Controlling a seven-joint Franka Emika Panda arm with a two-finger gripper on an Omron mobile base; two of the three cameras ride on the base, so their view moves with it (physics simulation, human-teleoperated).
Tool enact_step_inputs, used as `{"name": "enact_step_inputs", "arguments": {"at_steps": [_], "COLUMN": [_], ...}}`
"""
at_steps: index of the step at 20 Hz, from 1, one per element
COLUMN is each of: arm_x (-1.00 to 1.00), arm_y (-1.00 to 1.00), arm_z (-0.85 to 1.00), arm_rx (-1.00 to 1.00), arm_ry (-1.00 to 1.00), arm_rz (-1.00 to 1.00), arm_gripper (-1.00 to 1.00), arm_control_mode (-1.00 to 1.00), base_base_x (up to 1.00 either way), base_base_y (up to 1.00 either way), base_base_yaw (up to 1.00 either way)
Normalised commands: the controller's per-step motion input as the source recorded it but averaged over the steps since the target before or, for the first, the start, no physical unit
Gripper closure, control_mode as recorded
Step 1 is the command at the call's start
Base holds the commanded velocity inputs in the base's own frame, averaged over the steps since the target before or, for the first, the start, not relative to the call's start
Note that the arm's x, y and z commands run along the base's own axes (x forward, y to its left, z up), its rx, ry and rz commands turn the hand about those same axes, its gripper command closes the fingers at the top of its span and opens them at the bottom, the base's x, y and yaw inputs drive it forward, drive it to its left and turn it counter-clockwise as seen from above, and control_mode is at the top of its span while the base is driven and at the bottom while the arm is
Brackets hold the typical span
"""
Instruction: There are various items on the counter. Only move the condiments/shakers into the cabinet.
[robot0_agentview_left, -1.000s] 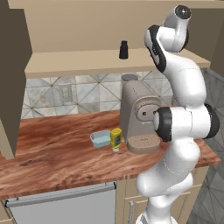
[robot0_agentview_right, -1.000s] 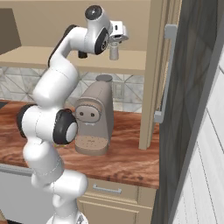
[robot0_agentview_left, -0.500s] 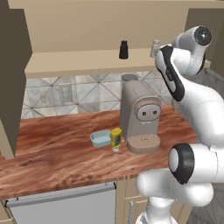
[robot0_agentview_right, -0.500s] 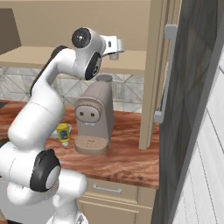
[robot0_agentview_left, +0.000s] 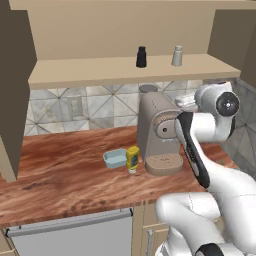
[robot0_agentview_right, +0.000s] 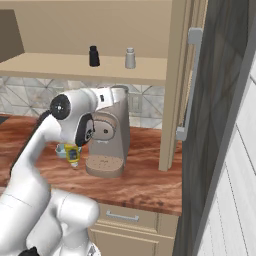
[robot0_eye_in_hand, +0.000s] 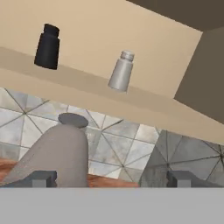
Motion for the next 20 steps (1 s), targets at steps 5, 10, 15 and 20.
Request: {"name": "enact_step_inputs", "arguments": {"at_steps": [5,10,15,20], "arm_x": [-1.00,-1.00,-0.97,-0.28], "arm_y": [1.00,1.00,1.00,0.79], "arm_z": [-0.77,-0.63,-0.57,-0.73], "arm_rx": [-0.17,-0.12,-0.03,0.00], "arm_ry": [0.00,0.00,0.00,0.02], "arm_rz": [-0.32,-0.36,-0.39,-0.29], "arm_gripper": [-1.00,-1.00,-1.00,-1.00], "arm_control_mode": [-1.00,-1.00,-1.00,-1.00], "base_base_x": [0.00,0.00,0.00,0.00], "base_base_y": [0.00,0.00,0.00,0.00], "base_base_yaw": [0.00,0.00,0.00,0.00]}}
